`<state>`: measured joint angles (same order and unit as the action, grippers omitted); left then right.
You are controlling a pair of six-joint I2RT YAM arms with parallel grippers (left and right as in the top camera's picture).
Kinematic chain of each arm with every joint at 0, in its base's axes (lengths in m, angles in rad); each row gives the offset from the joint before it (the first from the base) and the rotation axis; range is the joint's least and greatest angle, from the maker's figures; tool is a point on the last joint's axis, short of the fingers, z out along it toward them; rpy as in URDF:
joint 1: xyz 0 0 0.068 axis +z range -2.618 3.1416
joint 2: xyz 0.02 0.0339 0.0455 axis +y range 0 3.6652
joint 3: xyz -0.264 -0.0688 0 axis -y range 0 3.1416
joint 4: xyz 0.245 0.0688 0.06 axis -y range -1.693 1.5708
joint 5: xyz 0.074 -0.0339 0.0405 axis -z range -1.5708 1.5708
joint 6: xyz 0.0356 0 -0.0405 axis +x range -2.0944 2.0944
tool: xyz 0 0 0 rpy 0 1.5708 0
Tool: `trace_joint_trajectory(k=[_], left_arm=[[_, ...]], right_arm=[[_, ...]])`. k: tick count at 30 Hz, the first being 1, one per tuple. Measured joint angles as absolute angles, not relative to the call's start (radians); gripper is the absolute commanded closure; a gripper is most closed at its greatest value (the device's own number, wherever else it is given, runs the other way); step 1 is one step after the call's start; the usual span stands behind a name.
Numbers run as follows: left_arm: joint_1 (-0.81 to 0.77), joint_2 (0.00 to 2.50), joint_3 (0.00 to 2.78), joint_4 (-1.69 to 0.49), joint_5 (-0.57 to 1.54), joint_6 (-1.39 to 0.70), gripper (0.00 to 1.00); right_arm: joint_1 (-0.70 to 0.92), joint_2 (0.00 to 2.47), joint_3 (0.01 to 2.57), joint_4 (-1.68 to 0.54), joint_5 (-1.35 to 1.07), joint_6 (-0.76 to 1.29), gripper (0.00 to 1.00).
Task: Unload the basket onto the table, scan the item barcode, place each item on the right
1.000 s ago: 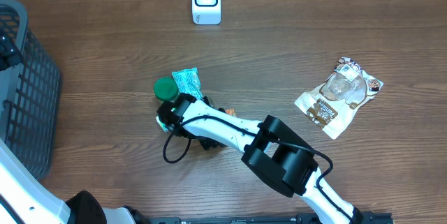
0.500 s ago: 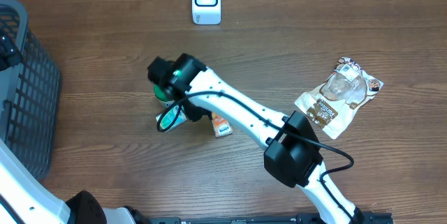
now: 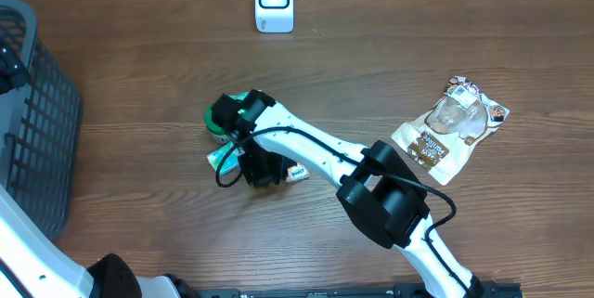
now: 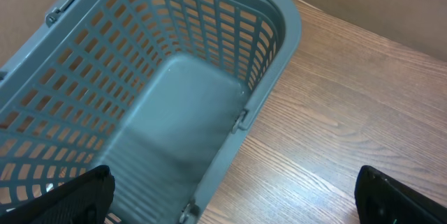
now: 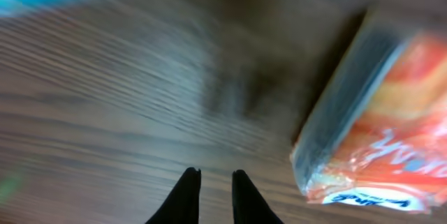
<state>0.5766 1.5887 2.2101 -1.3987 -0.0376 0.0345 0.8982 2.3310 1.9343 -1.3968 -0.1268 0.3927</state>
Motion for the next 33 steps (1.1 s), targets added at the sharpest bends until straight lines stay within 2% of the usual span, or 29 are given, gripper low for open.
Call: trace_joint_trajectory(k=[4, 11, 18, 23, 29, 33], left_arm=[[0.577, 1.589, 2.21, -1.399, -0.038, 0.035, 0.0], [0.577, 1.589, 2.21, -1.399, -0.038, 0.035, 0.0], [0.577, 1.589, 2.21, -1.399, -0.038, 0.035, 0.01], [0.577, 1.589, 2.21, -1.399, -0.038, 0.035, 0.0], [0.577, 1.589, 2.21, -1.399, -0.038, 0.035, 0.0], [0.577, 1.589, 2.21, -1.399, -0.038, 0.035, 0.0]], right_arm=[[0.874, 2.331, 1.892, -1.439, -0.101, 0.394, 0.87], [0.739, 2.331, 1.89, -1.518, 0.105, 0.431, 0.87], [0.557, 2.331, 1.889, -1.421, 0.276, 0.431, 0.89], [0.467, 2.331, 1.89, -1.321, 0.133, 0.35, 0.88], [0.413, 2.324, 1.898, -1.332, -0.152, 0.239, 0.81], [0.405, 2.263, 1.899, -1.347, -0.259, 0.213, 0.82]])
